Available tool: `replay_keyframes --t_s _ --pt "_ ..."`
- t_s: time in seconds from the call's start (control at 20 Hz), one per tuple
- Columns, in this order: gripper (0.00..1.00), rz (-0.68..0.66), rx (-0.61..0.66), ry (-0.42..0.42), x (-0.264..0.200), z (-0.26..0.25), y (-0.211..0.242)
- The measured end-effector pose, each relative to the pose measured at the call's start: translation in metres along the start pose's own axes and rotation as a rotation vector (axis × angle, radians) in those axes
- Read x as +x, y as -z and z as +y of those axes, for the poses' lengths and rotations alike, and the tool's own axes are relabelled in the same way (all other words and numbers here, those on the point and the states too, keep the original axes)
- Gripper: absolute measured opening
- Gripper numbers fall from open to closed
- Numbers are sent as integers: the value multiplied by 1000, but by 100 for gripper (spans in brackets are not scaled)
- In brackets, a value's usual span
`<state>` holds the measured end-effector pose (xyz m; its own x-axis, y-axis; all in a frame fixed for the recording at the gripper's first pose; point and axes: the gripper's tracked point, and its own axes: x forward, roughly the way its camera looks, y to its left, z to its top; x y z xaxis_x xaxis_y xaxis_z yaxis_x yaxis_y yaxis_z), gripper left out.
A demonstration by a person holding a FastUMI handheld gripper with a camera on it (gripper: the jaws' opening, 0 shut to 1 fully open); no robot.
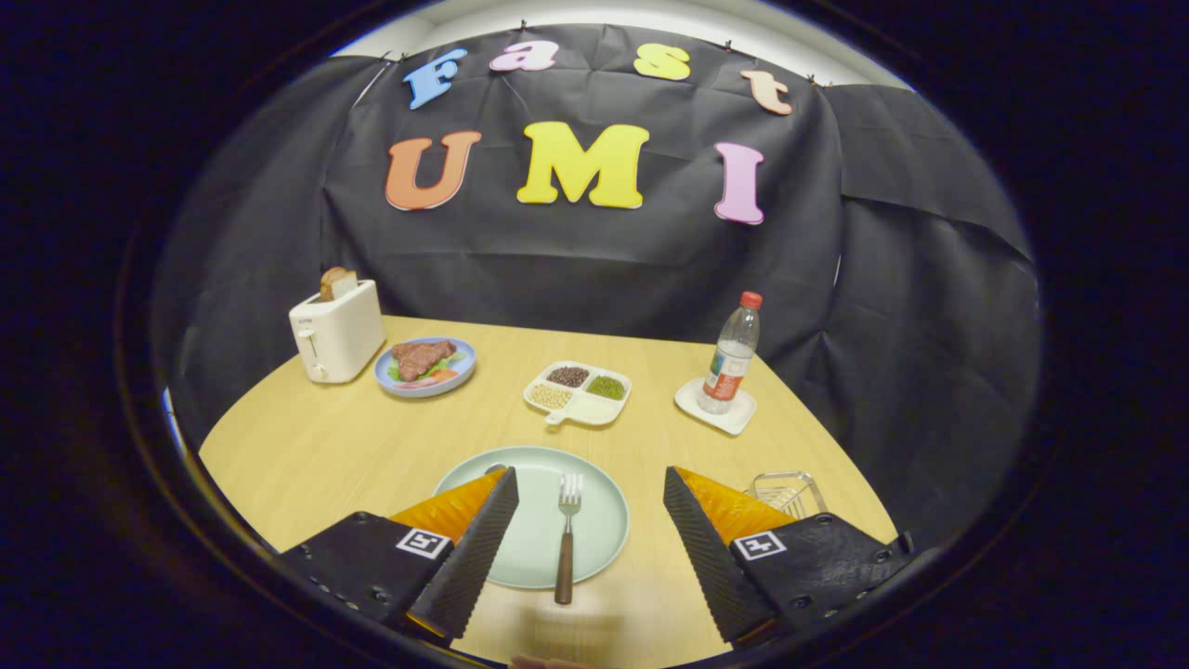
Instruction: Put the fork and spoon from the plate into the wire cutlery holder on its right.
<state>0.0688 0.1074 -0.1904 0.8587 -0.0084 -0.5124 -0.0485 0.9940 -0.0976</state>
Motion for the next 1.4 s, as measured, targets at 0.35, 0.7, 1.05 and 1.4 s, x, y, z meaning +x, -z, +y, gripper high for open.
replay_keyframes --t_s 0.35,0.7,1.05,1.4 --pt "95 221 -12 -61 50 17 42" --pt "83 408 26 -69 79 21 82" --pt "52 542 89 -87 89 21 100" --pt "4 571 98 -108 89 26 100"
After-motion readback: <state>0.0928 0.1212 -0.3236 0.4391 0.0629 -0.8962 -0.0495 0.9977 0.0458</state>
